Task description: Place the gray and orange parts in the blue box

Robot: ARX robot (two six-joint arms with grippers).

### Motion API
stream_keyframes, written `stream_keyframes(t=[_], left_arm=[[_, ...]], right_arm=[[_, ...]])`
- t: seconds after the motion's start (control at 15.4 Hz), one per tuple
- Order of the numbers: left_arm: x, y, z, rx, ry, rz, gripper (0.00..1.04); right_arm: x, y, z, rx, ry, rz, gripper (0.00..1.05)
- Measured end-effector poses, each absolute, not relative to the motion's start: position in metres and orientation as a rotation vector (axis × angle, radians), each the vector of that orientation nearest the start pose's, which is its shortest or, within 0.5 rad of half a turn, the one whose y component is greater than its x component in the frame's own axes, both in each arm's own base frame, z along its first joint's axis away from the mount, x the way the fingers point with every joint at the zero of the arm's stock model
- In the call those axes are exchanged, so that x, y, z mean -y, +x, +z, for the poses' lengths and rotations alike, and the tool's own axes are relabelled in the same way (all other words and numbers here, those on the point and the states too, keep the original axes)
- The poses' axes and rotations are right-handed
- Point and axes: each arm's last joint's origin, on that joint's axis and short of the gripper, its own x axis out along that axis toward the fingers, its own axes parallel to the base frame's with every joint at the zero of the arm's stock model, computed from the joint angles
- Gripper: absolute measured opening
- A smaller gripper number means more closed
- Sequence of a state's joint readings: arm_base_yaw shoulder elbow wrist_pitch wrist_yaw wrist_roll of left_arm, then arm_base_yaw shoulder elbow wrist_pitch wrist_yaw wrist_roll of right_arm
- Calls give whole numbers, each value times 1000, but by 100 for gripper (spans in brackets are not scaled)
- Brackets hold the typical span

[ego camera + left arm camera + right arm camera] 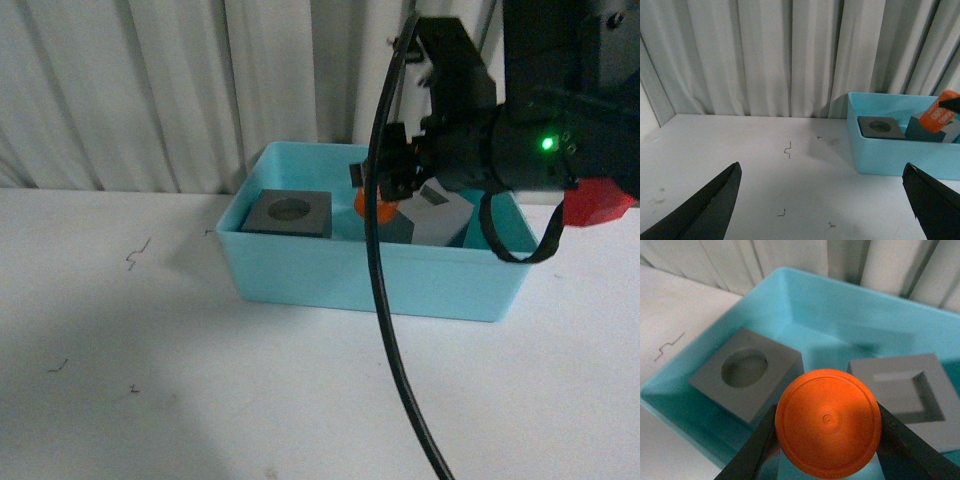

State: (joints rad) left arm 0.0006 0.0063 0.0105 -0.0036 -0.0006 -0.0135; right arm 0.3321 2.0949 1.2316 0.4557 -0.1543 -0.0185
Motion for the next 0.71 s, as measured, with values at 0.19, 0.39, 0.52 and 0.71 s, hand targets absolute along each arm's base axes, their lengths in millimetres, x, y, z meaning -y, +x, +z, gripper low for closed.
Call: stream_keyframes(t=[0.19, 0.39, 0.52, 0.71], left_arm=[[0, 97, 166, 1, -14, 1, 98], [0, 97, 166, 1, -14, 1, 98], [0, 97, 166, 1, -14, 1, 98], [0, 97, 166, 1, -14, 1, 98]], right_arm=[[-158, 425, 131, -439, -41, 482, 47], [-161, 433, 118, -477, -45, 464, 47], [-165, 436, 110, -502, -45, 471, 47], [-177, 442, 107, -511, -51, 476, 47]])
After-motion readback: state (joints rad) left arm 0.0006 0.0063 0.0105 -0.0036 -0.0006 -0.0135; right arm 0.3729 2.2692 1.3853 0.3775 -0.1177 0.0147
